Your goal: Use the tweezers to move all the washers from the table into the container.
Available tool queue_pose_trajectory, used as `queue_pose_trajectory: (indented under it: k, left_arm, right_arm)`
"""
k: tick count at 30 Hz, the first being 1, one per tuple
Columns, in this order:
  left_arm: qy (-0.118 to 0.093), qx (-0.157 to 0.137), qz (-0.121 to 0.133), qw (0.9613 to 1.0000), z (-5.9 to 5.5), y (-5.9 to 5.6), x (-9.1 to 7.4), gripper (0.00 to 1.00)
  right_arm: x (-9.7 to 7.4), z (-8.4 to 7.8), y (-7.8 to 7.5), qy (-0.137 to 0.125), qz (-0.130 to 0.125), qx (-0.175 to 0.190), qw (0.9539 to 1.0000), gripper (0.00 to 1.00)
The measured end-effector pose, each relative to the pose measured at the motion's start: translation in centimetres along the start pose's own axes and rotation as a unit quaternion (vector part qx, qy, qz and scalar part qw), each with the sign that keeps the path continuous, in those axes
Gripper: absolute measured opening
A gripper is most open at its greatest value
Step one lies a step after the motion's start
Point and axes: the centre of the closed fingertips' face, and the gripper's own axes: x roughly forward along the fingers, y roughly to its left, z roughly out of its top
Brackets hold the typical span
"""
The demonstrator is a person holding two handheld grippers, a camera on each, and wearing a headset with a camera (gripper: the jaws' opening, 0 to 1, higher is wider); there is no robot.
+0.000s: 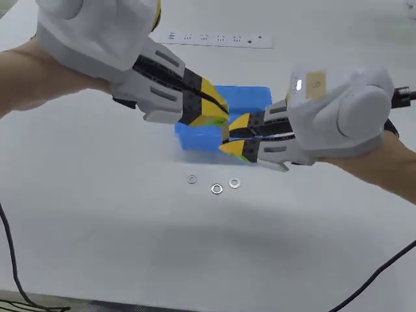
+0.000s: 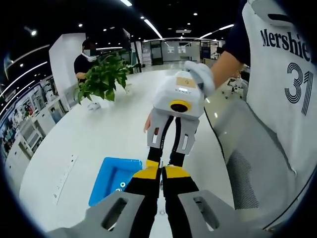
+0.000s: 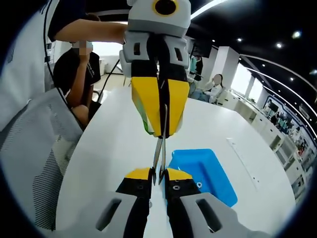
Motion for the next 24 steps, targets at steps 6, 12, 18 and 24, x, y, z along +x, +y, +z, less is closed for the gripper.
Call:
queue_pose_trajectory:
  k: [6, 12, 18, 24]
  left_arm:
    - [-0.001, -0.017, 0.001, 0.9999, -0.8, -1.2, 0.1, 0.05]
    - [-0.004, -0.044, -0.003, 0.9990, -1.8, -1.8, 0.7, 0.05]
    - [-0.004, -0.058, -0.003, 0.9983, -2.7, -1.7, 1.0, 0.06]
    - [0.004, -0.065, -0.010, 0.9978, -3.7, -2.1, 1.4, 0.06]
  right_arm:
    - [0.5, -0.5, 1.5, 0.001, 0.011, 0.007, 0.9999, 0.11]
    - [1.0, -1.4, 2.6, 0.006, 0.023, 0.016, 0.9996, 0.11]
    - [1.6, -2.2, 2.7, 0.009, 0.025, 0.022, 0.9994, 0.11]
    - [2.2, -3.1, 3.1, 0.018, 0.031, 0.019, 0.9992, 0.11]
